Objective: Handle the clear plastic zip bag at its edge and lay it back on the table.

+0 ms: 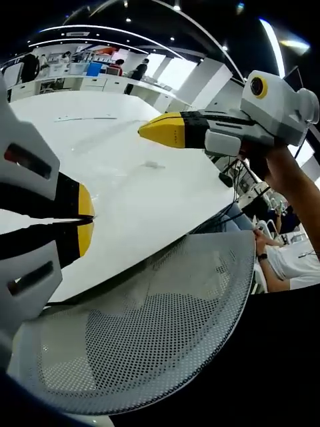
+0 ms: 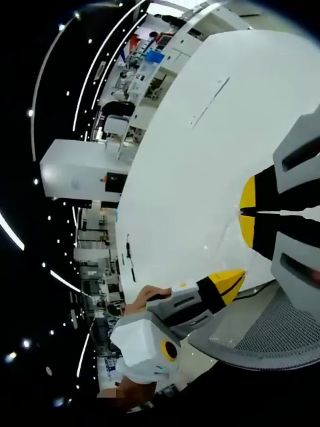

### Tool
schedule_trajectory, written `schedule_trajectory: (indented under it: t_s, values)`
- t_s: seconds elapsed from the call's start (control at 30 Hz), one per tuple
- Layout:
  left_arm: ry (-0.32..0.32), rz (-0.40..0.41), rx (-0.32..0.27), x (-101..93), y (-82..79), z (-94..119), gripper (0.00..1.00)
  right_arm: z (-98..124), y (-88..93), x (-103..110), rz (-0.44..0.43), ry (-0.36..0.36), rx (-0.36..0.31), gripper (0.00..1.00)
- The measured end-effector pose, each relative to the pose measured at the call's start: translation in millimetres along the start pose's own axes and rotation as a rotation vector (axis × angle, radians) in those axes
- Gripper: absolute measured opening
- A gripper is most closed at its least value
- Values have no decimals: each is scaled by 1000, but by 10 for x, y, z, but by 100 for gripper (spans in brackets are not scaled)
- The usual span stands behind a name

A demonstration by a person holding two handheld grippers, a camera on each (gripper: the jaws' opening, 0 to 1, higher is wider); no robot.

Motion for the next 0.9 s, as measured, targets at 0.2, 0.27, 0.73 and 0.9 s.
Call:
schedule_trajectory:
  t_s: [0.2,0.27,0.73,0.9]
  values:
    - [-26,-12,-9,11,-1,15,0,4,-10,25,76,-25,43,0]
    - [-38,-2,-23,18,-9,19,0,-2,-17,21,85,-29,46,0]
    - [-201,300,-248,174,-53,318,8,-177,33,-103,200,-35,142,0]
    - [-270,400,-282,147,27,483,16,-257,50,-136,218,-35,166,0]
Point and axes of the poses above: the point that each gripper's makers call its tool centre point, and the gripper's own axes: z roughly backward along the fingers, x roughly to its left, y roughly out of its underside, the point moved 10 cm from there along z, roughly backward along the fingers, and after that the axes turned 9 degrees about -x, right-handed, at the moved point
